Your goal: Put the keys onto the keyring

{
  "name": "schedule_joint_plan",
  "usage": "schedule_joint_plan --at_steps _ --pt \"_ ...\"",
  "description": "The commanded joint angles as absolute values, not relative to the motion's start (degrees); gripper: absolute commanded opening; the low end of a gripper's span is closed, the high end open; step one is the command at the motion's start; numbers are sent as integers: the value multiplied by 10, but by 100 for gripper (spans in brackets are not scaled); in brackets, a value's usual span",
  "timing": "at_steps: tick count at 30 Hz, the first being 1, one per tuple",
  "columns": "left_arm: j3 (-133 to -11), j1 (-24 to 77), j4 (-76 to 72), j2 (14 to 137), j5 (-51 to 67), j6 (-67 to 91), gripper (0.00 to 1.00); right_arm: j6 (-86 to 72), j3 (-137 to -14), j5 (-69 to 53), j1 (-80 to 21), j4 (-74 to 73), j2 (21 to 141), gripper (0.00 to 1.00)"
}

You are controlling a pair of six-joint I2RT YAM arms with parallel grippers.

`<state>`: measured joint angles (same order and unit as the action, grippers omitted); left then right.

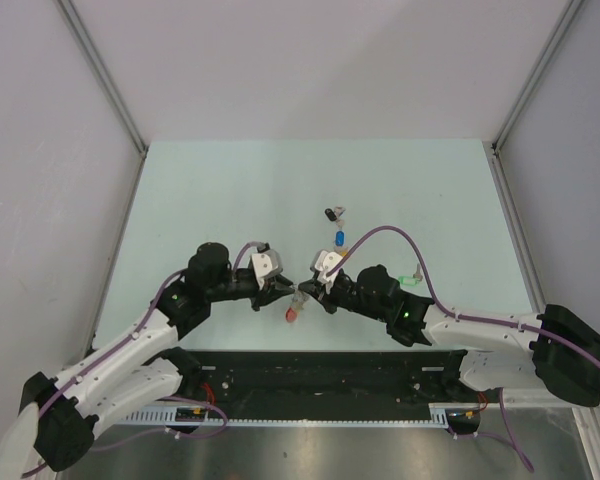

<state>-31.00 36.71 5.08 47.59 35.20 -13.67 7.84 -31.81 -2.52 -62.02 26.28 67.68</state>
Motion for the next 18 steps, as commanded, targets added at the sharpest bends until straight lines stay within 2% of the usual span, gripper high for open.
schedule_joint_plan --at_steps 1,11,18 --pt "-334 367 53 472 340 -147 28 88 -326 -39 -620 301 665 0" --pt "-339 365 69 476 314 -149 33 89 -326 -41 -620 301 665 0" --pt "-344 364 81 490 375 -163 31 95 -326 -54 -621 300 664 0"
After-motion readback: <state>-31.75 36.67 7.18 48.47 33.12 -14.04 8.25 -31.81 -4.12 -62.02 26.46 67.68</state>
